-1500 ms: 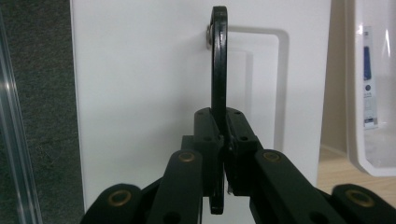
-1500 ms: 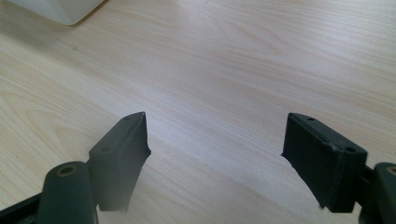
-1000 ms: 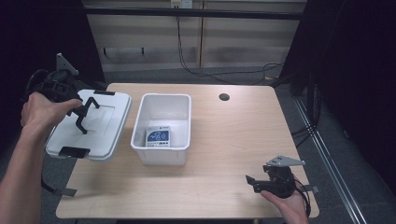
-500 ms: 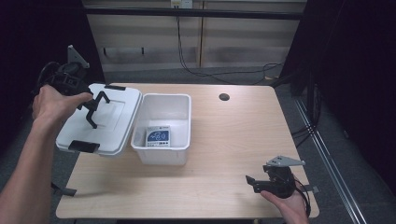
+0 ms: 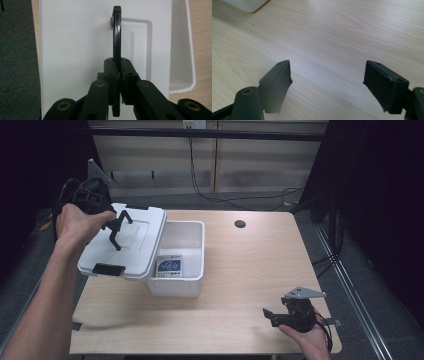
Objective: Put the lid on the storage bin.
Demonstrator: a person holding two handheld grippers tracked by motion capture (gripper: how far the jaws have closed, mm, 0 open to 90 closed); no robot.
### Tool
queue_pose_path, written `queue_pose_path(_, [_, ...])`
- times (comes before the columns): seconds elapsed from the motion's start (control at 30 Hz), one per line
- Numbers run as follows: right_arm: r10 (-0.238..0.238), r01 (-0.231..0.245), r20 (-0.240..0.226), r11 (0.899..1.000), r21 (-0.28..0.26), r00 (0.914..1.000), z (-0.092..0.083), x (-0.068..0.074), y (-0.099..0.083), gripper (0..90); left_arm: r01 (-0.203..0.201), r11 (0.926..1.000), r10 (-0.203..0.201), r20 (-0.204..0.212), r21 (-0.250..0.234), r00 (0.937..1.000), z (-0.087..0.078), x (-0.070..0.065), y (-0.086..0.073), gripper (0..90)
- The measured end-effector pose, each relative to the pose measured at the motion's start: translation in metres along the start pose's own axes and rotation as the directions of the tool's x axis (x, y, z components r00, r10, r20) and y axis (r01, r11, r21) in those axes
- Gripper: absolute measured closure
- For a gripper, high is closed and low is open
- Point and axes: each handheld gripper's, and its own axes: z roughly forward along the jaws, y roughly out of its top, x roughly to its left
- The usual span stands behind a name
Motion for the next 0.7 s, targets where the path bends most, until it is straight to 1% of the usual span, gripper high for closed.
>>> queue_pose_path(0.1, [0.004,-0.004,0.001,1.0,0.004,1.0,0.0,0.0,0.0,21.2,0.007,1.0,-0.007,-0.001,-0.002,1.0,0.002,-0.003,0.001,85.2])
queue_pose_path(0.13, [0.004,-0.004,0.001,1.0,0.004,1.0,0.0,0.0,0.0,21.2,0.002,1.0,-0.002,-0.001,-0.001,1.0,0.003,-0.005,0.002,85.2])
queue_pose_path(0.23, [0.002,-0.002,0.0,1.0,0.002,1.0,0.0,0.0,0.0,21.2,0.008,1.0,-0.008,0.0,0.0,1.0,0.009,-0.012,0.004,85.2])
queue_pose_path(0.3, [0.001,-0.001,0.001,1.0,0.001,1.0,0.0,0.0,0.0,21.2,0.017,0.9998,-0.017,-0.01,0.008,0.9998,0.013,-0.018,0.005,85.2])
queue_pose_path(0.33, [0.001,-0.001,0.001,1.0,0.002,1.0,0.0,0.0,0.0,21.2,0.025,0.9997,-0.025,-0.006,0.005,0.9997,0.015,-0.02,0.006,85.3])
queue_pose_path(0.37, [0.001,-0.001,0.001,1.0,0.003,1.0,0.0,0.0,0.0,21.2,0.023,0.9997,-0.023,0.006,0.001,0.9997,0.017,-0.021,0.007,85.3])
queue_pose_path(0.43, [0.0,0.0,-0.002,1.0,0.001,1.0,0.0,0.0,0.0,21.2,0.036,0.9994,-0.036,0.029,0.0,0.9989,0.019,-0.024,0.008,85.2])
queue_pose_path(0.57, [0.0,0.0,-0.003,1.0,0.004,1.0,0.0,0.0,0.0,21.2,0.039,0.9992,-0.039,0.024,-0.002,0.9989,0.023,-0.031,0.01,85.2])
queue_pose_path(0.6, [0.003,-0.003,-0.004,1.0,0.006,1.0,0.0,0.001,0.0,21.2,0.03,0.9996,-0.03,0.027,0.003,0.9992,0.024,-0.032,0.01,85.2])
queue_pose_path(0.63, [0.001,-0.001,-0.002,1.0,0.005,1.0,0.0,0.001,0.0,21.2,0.042,0.9991,-0.042,0.034,0.0,0.9985,0.026,-0.035,0.011,85.2])
queue_pose_path(0.7, [0.002,-0.002,-0.002,1.0,0.006,1.0,0.0,0.001,0.0,21.2,0.041,0.9992,-0.041,0.032,0.001,0.9987,0.027,-0.037,0.012,85.2])
